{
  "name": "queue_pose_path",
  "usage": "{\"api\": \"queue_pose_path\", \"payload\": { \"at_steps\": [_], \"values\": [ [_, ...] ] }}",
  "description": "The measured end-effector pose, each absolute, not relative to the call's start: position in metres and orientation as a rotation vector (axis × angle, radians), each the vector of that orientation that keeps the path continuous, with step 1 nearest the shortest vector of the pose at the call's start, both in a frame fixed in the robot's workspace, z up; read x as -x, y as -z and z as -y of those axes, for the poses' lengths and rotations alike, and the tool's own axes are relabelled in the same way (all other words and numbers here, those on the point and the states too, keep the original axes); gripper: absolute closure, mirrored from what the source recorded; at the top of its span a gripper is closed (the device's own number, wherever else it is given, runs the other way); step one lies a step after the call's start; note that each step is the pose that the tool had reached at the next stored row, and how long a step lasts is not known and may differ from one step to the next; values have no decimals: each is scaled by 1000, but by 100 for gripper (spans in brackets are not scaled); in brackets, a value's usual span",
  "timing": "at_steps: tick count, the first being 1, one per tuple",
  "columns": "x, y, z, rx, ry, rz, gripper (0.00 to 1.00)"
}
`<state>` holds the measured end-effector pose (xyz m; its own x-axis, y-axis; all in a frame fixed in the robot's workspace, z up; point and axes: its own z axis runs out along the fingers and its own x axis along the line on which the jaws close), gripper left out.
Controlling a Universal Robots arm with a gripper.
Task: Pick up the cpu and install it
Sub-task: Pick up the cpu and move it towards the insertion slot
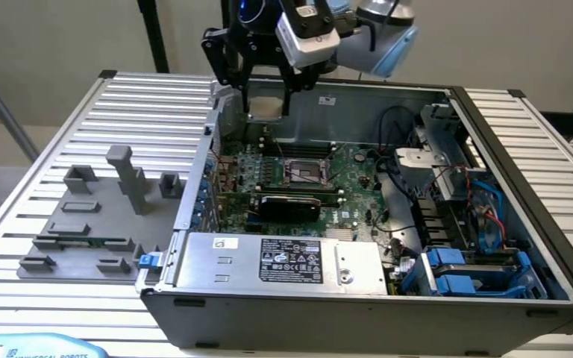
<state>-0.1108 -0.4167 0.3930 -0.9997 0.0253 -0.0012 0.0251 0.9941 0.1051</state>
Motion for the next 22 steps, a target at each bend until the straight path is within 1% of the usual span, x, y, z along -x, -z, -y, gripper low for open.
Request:
{"api": "queue_pose_path", "payload": {
  "at_steps": [17,22],
  "values": [
    [57,-365,357,-40,-164,-3134,45],
    [43,-359,344,-40,-151,-3135,45]
  ]
}}
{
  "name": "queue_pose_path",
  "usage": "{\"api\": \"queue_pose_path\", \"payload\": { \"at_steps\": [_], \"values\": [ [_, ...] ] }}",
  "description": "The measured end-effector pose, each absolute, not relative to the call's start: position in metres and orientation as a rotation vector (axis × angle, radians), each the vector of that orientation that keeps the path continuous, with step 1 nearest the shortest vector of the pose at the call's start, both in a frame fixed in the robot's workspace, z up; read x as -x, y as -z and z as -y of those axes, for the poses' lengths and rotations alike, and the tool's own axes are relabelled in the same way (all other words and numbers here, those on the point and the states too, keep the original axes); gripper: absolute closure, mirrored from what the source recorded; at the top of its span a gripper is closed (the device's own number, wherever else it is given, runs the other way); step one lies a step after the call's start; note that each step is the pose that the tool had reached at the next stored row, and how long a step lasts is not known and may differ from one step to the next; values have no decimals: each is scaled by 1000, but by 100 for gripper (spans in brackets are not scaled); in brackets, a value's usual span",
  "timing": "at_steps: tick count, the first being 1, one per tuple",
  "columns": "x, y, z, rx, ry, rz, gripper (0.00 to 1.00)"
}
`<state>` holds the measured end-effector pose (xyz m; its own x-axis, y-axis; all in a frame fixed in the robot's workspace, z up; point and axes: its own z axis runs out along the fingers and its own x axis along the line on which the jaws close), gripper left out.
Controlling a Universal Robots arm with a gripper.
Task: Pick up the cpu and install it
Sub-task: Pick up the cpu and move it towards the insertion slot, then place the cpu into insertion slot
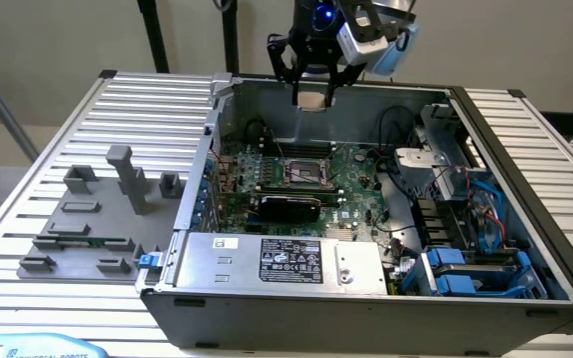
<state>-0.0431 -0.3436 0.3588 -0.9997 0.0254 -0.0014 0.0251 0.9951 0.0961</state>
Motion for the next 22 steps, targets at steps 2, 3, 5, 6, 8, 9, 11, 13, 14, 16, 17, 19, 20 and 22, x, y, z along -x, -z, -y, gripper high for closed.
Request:
{"api": "queue_pose_path", "payload": {
  "at_steps": [2,3,5,6,8,9,11,13,14,16,17,19,20,22],
  "values": [
    [39,-356,342,-40,-143,-3135,45],
    [39,-355,342,-40,-142,-3135,45],
    [38,-355,342,-40,-142,-3135,45],
    [38,-355,342,-40,-142,-3135,45],
    [38,-355,342,-40,-142,-3135,45],
    [38,-355,342,-40,-142,-3135,45],
    [38,-355,342,-40,-142,-3135,45],
    [38,-355,342,-40,-142,-3135,45],
    [38,-355,342,-40,-142,-3135,45],
    [38,-355,342,-40,-142,-3136,45],
    [38,-355,342,-40,-142,-3135,45],
    [38,-355,342,-40,-142,-3135,45],
    [38,-355,342,-41,-142,-3135,45],
    [38,-355,342,-81,-142,-3134,45]
  ]
}}
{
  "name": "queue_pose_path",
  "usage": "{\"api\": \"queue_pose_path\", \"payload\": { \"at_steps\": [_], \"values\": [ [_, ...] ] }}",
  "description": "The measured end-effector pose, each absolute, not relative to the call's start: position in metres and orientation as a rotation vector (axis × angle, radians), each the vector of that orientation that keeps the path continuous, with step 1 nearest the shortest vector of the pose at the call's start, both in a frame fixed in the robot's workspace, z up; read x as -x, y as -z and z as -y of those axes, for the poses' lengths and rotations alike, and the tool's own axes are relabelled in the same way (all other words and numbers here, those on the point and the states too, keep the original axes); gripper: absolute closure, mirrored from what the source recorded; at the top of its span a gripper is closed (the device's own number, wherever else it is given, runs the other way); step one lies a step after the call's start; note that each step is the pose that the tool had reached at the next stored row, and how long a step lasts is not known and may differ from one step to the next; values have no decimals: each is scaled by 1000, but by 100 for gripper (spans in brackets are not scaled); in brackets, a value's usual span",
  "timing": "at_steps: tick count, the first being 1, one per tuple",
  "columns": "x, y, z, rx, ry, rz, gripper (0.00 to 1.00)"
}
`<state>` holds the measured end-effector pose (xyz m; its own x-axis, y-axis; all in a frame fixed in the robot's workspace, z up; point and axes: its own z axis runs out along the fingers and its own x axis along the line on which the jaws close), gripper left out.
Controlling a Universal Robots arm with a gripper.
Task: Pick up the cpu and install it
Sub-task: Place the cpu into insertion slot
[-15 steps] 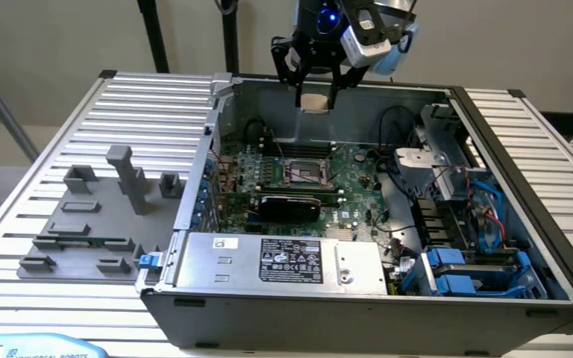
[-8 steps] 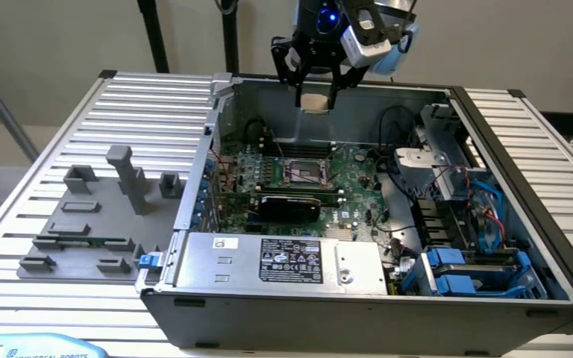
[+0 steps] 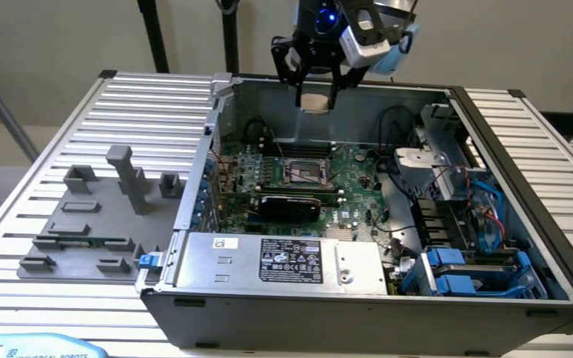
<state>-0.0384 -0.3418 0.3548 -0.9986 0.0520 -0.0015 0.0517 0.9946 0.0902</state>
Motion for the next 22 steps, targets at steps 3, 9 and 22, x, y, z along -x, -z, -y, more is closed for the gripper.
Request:
{"api": "queue_pose_path", "payload": {
  "at_steps": [3,9,22],
  "values": [
    [38,-354,342,-166,-141,-3128,45],
    [38,-352,342,-337,-140,-3109,45],
    [38,-341,342,-698,-137,-3038,45]
  ]
}}
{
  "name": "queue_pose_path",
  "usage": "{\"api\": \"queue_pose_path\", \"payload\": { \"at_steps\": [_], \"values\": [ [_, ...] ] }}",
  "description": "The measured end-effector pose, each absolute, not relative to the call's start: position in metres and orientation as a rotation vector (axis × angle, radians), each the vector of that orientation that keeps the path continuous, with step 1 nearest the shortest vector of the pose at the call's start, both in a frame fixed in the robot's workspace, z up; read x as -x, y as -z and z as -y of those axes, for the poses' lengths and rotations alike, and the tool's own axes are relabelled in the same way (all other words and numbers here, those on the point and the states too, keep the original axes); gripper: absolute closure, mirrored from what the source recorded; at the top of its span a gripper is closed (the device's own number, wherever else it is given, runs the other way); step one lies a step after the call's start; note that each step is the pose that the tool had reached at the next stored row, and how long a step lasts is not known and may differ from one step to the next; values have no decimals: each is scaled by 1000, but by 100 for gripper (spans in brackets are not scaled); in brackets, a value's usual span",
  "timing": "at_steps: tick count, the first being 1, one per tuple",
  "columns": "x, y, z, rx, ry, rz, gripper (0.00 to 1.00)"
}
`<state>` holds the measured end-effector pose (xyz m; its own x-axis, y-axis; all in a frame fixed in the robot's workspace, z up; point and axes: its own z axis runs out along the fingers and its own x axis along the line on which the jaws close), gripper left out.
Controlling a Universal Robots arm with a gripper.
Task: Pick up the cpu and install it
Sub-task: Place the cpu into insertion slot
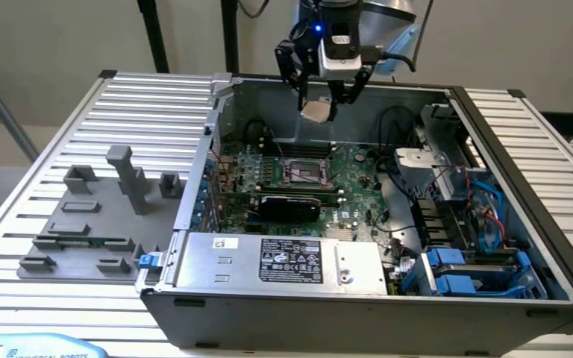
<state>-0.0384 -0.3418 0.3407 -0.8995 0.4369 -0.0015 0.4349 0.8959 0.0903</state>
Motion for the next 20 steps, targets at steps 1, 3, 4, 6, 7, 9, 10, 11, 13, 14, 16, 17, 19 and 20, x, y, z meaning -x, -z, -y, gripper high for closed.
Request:
{"api": "queue_pose_path", "payload": {
  "at_steps": [1,3,4,6,7,9,10,11,13,14,16,17,19,20],
  "values": [
    [38,-340,342,-725,-137,-3031,45],
    [38,-338,342,-781,-136,-3015,45],
    [38,-337,342,-808,-136,-3007,45],
    [38,-335,342,-862,-135,-2990,45],
    [38,-334,342,-888,-134,-2982,45],
    [38,-332,342,-941,-134,-2964,45],
    [38,-331,342,-970,-133,-2954,45],
    [38,-330,342,-996,-133,-2944,45],
    [38,-329,342,-1049,-132,-2924,45],
    [38,-328,342,-1075,-131,-2914,45],
    [38,-326,342,-1126,-130,-2893,45],
    [38,-325,342,-1152,-130,-2882,45],
    [38,-323,342,-1205,-129,-2859,45],
    [38,-322,342,-1230,-128,-2847,45]
  ]
}}
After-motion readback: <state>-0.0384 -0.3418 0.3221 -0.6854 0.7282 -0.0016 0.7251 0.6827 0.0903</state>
